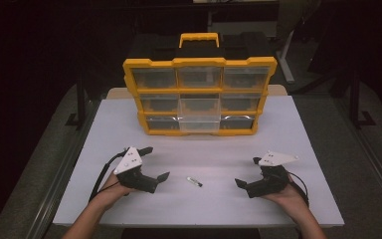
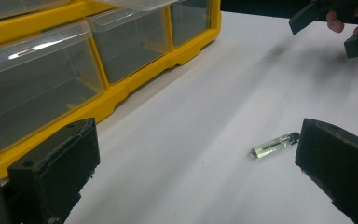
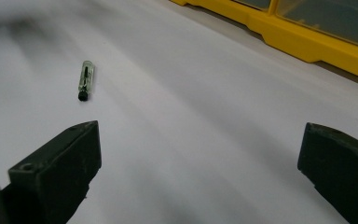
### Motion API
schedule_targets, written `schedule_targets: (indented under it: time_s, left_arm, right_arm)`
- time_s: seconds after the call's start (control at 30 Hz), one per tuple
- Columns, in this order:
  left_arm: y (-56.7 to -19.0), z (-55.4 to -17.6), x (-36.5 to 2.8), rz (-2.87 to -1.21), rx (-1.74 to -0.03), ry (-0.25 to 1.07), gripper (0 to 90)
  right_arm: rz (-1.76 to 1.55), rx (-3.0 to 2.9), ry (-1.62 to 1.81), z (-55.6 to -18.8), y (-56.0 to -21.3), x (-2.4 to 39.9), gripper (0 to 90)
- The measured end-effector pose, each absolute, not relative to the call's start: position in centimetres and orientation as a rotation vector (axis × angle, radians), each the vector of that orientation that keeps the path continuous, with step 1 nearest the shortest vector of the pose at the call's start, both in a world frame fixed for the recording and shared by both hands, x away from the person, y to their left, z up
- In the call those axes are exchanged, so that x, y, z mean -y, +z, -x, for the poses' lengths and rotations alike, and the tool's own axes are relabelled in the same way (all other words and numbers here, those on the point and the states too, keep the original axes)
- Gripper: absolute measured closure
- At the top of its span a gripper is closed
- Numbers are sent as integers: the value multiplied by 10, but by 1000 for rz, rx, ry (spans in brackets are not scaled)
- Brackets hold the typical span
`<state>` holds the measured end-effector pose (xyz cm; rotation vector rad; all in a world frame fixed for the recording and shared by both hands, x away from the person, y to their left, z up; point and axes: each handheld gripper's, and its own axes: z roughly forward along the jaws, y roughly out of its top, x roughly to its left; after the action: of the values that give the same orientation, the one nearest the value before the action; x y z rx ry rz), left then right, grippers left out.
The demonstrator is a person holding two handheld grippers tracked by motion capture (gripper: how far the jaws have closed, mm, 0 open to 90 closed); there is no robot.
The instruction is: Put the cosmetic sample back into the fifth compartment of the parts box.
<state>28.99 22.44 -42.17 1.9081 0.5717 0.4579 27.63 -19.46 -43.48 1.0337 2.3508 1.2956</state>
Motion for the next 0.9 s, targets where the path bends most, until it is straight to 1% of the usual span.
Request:
schedule_targets:
  time_s: [0.7, 0.9]
  left_arm:
    - [-430, -269, -256, -1877, -627, 462, 0]
    - [-434, -264, -259, -1901, -624, 463, 0]
  right_arm:
    - [-1041, -2348, 1294, -276, -434, 194, 0]
    - [-1042, -2346, 1291, -276, -434, 194, 0]
